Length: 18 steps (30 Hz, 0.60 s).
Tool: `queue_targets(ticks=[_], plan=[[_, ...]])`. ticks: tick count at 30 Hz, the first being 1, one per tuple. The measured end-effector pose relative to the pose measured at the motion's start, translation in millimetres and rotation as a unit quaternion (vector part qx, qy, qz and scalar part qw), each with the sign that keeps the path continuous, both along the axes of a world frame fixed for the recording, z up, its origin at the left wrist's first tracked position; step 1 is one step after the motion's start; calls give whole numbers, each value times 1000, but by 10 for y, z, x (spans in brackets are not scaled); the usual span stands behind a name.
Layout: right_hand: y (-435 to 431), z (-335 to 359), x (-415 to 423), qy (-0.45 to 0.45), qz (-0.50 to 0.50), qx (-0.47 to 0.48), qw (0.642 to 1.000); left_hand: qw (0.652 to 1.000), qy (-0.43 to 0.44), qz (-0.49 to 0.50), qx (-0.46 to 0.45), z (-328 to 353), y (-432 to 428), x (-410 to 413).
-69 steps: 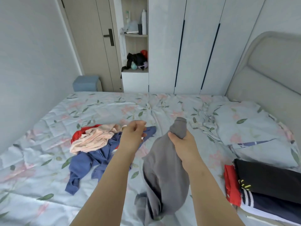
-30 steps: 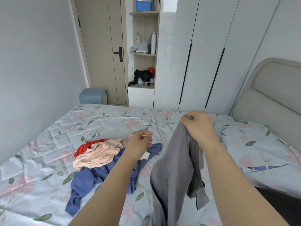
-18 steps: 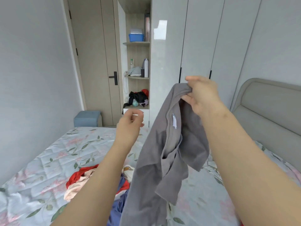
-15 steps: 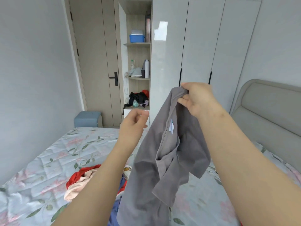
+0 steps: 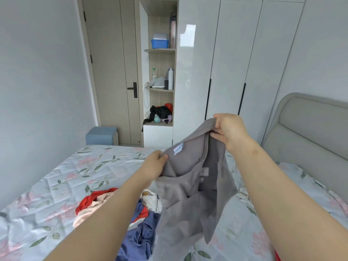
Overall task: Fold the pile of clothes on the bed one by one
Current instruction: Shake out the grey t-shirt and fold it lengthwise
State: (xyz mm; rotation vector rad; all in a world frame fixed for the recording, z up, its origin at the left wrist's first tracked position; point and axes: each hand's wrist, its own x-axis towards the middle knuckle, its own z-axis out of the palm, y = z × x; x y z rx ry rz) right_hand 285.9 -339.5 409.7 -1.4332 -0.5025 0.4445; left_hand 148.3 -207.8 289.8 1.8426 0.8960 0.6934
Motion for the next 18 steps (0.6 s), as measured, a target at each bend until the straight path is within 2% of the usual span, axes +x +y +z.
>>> queue_targets(ticks=[3,5,7,8,9,10,11,13,14,16,18], plan=[[-28,-185,137,-119,-40,-71,990,981,-165,23,-99,296,79,-47],[-52,-302,205,-166,-48,-73,982,956,-256,1,-145,515,79,-86],[-96,-432,258,-194,-43,-49,979,957,-262,-54,-116,685,64,-172],[-130,-517,284,-209,-43,-50,976,970,-216,-86,-71,728,75,-224],[-174,-598,305,-230,-48,-69,970,985,-124,-122,-2,732,124,-279],[-229,-669,332,-256,-57,-103,959,984,-3,-161,71,737,161,-346],[-279,-736,368,-290,-62,-144,944,965,120,-200,121,716,210,-401],[-362,-811,429,-347,-35,-239,906,912,287,-273,107,670,246,-504],[-382,-826,456,-363,-15,-278,889,895,325,-300,67,651,250,-545],[-405,-836,502,-369,12,-311,876,886,346,-310,6,591,301,-576],[-406,-838,534,-365,17,-319,875,888,375,-263,41,550,341,-581]])
